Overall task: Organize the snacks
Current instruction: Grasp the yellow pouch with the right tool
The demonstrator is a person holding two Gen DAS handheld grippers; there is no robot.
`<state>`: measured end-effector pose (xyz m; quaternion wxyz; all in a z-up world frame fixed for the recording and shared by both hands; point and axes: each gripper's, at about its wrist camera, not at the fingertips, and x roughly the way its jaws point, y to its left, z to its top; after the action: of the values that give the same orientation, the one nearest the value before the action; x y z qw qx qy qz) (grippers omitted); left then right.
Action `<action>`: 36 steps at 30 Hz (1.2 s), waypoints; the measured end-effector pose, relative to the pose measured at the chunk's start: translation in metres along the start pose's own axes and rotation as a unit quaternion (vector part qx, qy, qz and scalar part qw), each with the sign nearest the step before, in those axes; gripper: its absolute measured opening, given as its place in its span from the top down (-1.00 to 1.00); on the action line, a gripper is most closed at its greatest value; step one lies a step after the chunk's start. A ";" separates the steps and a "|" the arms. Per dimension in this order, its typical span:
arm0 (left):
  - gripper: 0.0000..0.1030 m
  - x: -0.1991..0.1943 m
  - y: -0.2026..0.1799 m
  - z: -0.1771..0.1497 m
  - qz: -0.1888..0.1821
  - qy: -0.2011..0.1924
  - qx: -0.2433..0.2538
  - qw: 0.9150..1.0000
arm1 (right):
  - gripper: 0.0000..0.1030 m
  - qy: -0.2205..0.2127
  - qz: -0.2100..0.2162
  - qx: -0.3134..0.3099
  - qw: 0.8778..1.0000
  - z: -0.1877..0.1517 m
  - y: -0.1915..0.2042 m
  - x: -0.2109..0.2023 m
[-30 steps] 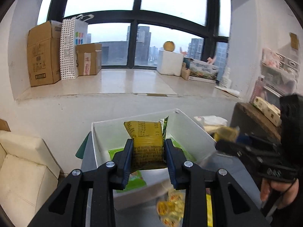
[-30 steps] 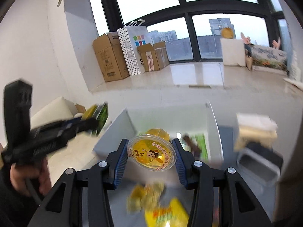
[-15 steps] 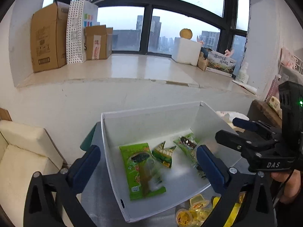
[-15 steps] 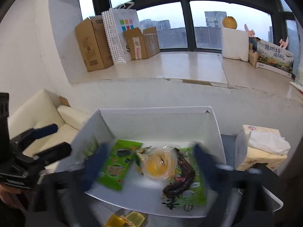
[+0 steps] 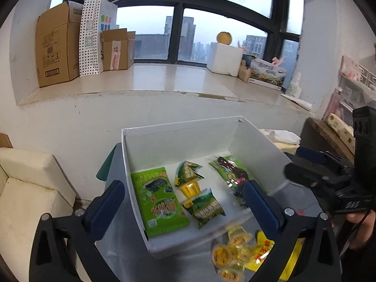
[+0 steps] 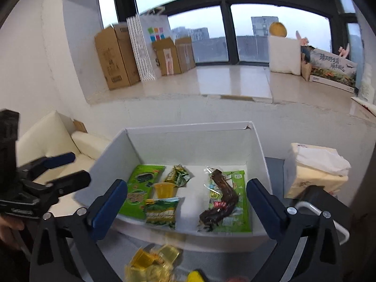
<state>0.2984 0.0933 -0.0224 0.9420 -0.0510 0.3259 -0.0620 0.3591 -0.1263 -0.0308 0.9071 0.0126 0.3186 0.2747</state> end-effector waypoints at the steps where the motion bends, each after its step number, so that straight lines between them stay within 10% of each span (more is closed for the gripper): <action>1: -1.00 -0.006 -0.002 -0.004 -0.002 -0.003 0.001 1.000 | -1.00 -0.003 0.004 0.003 1.000 -0.003 -0.001 -0.007; 18: -1.00 -0.092 -0.065 -0.121 -0.042 0.003 0.002 0.999 | -1.00 -0.028 -0.010 -0.013 0.999 -0.150 0.004 -0.147; 36: -1.00 -0.129 -0.056 -0.166 -0.009 0.021 -0.012 1.000 | -1.00 0.130 0.011 -0.107 0.986 -0.155 0.014 -0.006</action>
<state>0.0901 0.0482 -0.0656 0.9337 -0.0642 0.3456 -0.0679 0.2577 -0.1407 -0.1478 0.8509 -0.1164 0.4026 0.3168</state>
